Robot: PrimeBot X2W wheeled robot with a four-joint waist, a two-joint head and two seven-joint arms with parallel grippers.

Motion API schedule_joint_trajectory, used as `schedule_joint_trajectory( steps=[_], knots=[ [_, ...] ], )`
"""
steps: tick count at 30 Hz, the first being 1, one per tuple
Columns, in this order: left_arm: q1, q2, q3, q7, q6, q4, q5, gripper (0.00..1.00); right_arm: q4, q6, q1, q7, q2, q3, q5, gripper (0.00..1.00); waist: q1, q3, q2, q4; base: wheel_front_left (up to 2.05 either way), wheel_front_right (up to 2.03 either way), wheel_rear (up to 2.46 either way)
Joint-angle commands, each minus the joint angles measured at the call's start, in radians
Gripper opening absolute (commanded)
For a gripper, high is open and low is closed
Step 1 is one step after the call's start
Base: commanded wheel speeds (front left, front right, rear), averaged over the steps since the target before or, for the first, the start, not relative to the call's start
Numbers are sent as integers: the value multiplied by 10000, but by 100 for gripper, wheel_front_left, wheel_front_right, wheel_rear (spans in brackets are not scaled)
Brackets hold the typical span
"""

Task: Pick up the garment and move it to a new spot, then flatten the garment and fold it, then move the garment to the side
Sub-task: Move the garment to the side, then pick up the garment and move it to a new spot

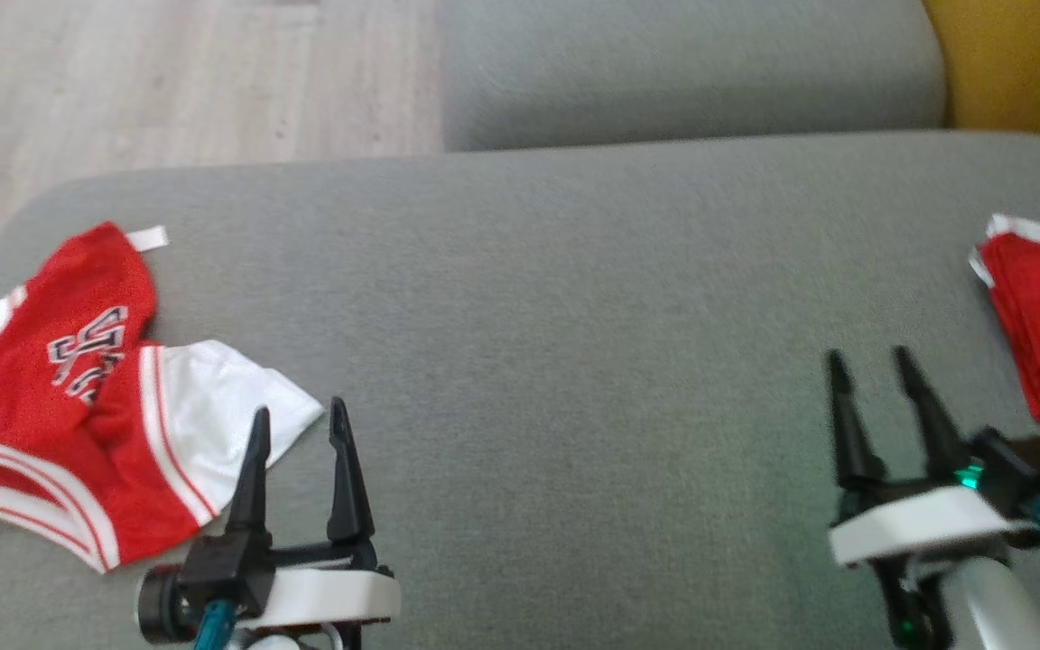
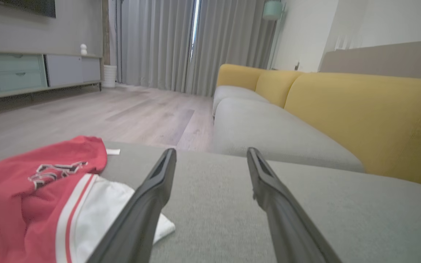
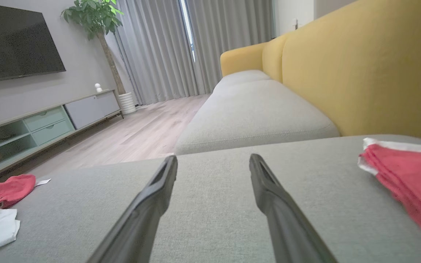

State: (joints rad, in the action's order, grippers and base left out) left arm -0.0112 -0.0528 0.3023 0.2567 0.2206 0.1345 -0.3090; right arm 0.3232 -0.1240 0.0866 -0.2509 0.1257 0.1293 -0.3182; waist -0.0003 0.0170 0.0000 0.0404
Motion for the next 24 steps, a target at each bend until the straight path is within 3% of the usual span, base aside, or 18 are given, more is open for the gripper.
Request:
schedule_joint_trajectory(
  steps=[1,7,24],
  knots=[
    [187,24,-421,51,-87,-634,242,100,-760,-67,-89,-108,-80,-184,338,100,3,-356,0,347,0,0,0],
    [-703,25,-375,51,-272,-1190,1330,100,-2477,-67,-1894,-108,-486,-1011,1421,100,3,-531,0,321,0,0,0],
    [-1004,25,-525,51,-427,-481,1556,100,-2569,-67,-2500,-108,-732,-973,1591,100,3,-679,0,111,0,0,0]
  ],
)
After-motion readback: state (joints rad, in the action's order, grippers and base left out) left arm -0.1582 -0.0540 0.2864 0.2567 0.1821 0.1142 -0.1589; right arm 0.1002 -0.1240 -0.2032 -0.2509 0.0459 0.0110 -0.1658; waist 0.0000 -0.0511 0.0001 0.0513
